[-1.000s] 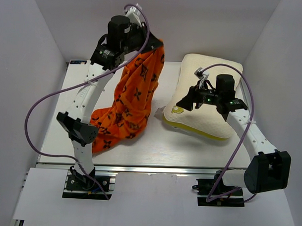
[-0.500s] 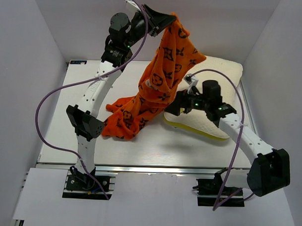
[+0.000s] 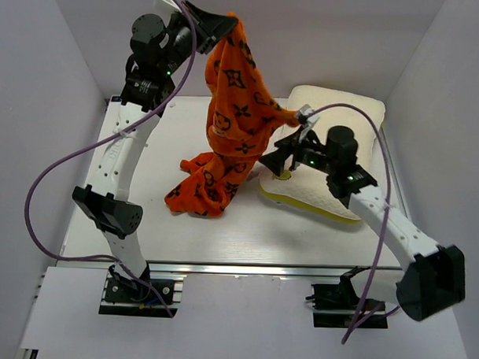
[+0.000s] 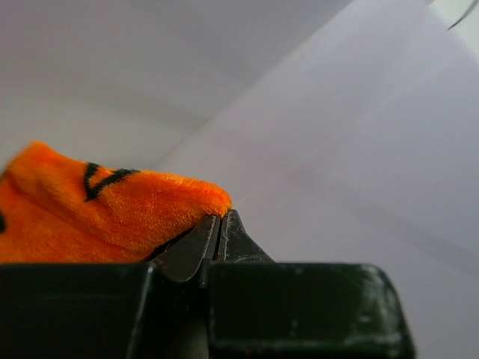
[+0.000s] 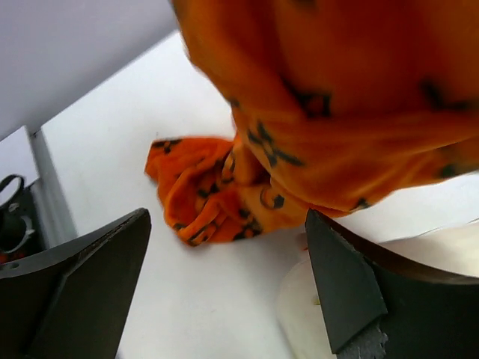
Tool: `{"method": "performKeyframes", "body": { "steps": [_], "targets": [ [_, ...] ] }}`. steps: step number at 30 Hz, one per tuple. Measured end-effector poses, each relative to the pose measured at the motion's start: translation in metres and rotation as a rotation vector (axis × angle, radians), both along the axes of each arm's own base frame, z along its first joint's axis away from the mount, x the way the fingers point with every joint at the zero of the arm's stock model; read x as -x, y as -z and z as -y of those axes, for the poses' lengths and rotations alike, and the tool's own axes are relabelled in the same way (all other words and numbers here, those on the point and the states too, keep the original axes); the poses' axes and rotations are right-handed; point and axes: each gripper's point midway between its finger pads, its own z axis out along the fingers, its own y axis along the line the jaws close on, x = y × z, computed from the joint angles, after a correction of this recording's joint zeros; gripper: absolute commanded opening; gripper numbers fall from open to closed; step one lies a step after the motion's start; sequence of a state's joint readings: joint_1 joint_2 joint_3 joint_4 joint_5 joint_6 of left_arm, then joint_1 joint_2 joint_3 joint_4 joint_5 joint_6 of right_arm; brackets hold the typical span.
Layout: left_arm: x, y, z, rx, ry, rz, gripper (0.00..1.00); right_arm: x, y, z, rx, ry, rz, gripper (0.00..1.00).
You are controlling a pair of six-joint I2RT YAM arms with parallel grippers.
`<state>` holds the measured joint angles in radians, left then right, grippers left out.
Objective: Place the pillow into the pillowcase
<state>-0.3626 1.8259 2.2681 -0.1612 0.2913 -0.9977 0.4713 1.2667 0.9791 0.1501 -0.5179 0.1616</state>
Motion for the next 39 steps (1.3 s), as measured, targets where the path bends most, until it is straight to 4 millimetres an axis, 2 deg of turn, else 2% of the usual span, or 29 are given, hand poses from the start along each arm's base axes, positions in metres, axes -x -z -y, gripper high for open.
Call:
{"method": "performKeyframes", "body": {
  "steps": [3,5,8,11,13,14,16,19,21,23,31,33,36,39],
  "targets": [
    [-0.008,0.04,0.006,-0.089,0.004,-0.074,0.0,0.005,-0.04,0.025,-0.028,0.039,0.185,0.89],
    [-0.017,0.073,0.015,-0.141,0.029,-0.141,0.0,0.008,-0.069,0.042,-0.036,0.085,0.312,0.89],
    [-0.033,0.126,0.03,-0.205,0.085,-0.237,0.0,0.014,-0.1,0.053,-0.031,0.11,0.477,0.89],
    [-0.047,0.169,0.044,-0.242,0.13,-0.314,0.0,0.012,-0.1,0.053,0.013,0.097,0.548,0.89],
    [-0.053,0.192,0.05,-0.26,0.153,-0.356,0.0,0.006,-0.092,0.051,0.05,0.082,0.57,0.89],
    [-0.053,0.198,0.051,-0.264,0.162,-0.367,0.0,0.0,-0.081,0.048,0.07,0.074,0.552,0.89],
    [-0.052,0.203,0.054,-0.269,0.177,-0.378,0.0,-0.011,-0.065,0.044,0.104,0.064,0.53,0.89],
    [-0.049,0.198,0.056,-0.268,0.2,-0.36,0.0,-0.032,-0.042,0.035,0.146,0.073,0.467,0.89],
    [-0.046,0.197,0.056,-0.267,0.21,-0.353,0.0,-0.047,-0.033,0.026,0.167,0.091,0.439,0.89],
    [-0.042,0.197,0.056,-0.267,0.219,-0.351,0.0,-0.061,-0.028,0.014,0.182,0.105,0.418,0.89],
    [-0.032,0.187,0.054,-0.264,0.234,-0.336,0.0,-0.111,-0.028,-0.034,0.202,0.243,0.378,0.89],
    [-0.029,0.183,0.054,-0.262,0.235,-0.327,0.0,-0.126,-0.025,-0.039,0.211,0.296,0.364,0.88],
    [-0.025,0.175,0.052,-0.259,0.234,-0.312,0.0,-0.151,-0.019,-0.033,0.233,0.407,0.346,0.79],
    [-0.022,0.168,0.051,-0.258,0.233,-0.298,0.0,-0.167,-0.014,-0.02,0.258,0.505,0.342,0.52]
  ]
}}
